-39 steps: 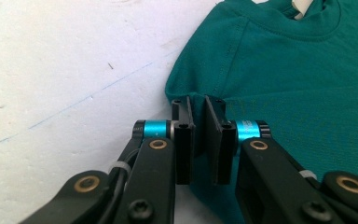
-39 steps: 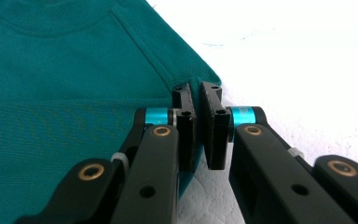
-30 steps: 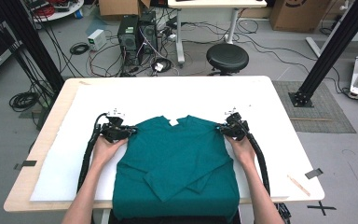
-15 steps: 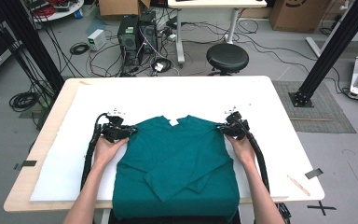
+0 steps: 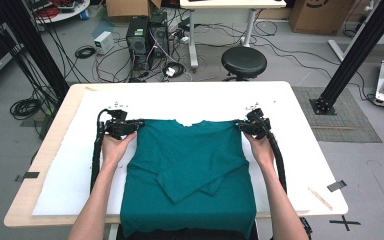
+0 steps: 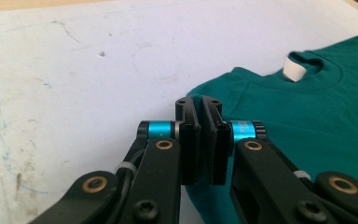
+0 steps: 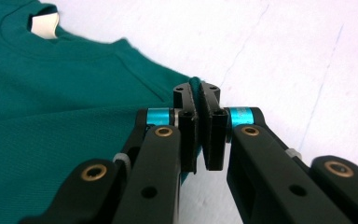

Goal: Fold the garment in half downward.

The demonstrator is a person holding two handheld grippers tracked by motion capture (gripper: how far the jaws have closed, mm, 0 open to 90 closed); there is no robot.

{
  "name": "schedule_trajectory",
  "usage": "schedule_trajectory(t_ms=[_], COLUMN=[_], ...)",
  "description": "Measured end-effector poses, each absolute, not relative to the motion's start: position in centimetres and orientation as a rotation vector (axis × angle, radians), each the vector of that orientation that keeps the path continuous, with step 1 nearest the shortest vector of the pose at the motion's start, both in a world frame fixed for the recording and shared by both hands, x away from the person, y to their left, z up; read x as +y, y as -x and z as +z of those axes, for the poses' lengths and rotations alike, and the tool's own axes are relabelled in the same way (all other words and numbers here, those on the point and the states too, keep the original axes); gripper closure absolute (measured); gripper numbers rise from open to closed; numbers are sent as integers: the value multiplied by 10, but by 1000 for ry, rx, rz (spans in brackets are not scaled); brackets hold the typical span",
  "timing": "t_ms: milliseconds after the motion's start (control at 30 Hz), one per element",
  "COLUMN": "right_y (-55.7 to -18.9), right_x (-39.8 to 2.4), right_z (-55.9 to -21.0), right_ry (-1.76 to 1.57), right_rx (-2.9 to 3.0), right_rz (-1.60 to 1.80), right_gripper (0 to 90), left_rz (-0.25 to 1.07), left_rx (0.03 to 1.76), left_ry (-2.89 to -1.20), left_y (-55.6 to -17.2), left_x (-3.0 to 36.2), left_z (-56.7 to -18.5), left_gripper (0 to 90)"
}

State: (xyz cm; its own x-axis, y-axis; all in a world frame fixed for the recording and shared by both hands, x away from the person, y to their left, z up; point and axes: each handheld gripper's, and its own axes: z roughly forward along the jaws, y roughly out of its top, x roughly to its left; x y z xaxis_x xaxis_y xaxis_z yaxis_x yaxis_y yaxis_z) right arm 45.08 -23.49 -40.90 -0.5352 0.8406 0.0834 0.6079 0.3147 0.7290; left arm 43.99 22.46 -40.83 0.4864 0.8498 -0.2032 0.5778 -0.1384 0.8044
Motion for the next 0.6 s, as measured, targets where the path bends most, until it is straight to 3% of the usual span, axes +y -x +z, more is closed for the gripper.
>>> schedule_trajectory(t_ms=[600], right_y=[-474], right_x=[-226], right_z=[-388], right_ry=[-1298], right_rx=[2261], right_rz=[1098], right_gripper=[876], left_rz=[342], left_rx=[1196], left_ry=[-1731], left_y=[-451], left_x=[243], left_z=[-406], left_gripper=[865])
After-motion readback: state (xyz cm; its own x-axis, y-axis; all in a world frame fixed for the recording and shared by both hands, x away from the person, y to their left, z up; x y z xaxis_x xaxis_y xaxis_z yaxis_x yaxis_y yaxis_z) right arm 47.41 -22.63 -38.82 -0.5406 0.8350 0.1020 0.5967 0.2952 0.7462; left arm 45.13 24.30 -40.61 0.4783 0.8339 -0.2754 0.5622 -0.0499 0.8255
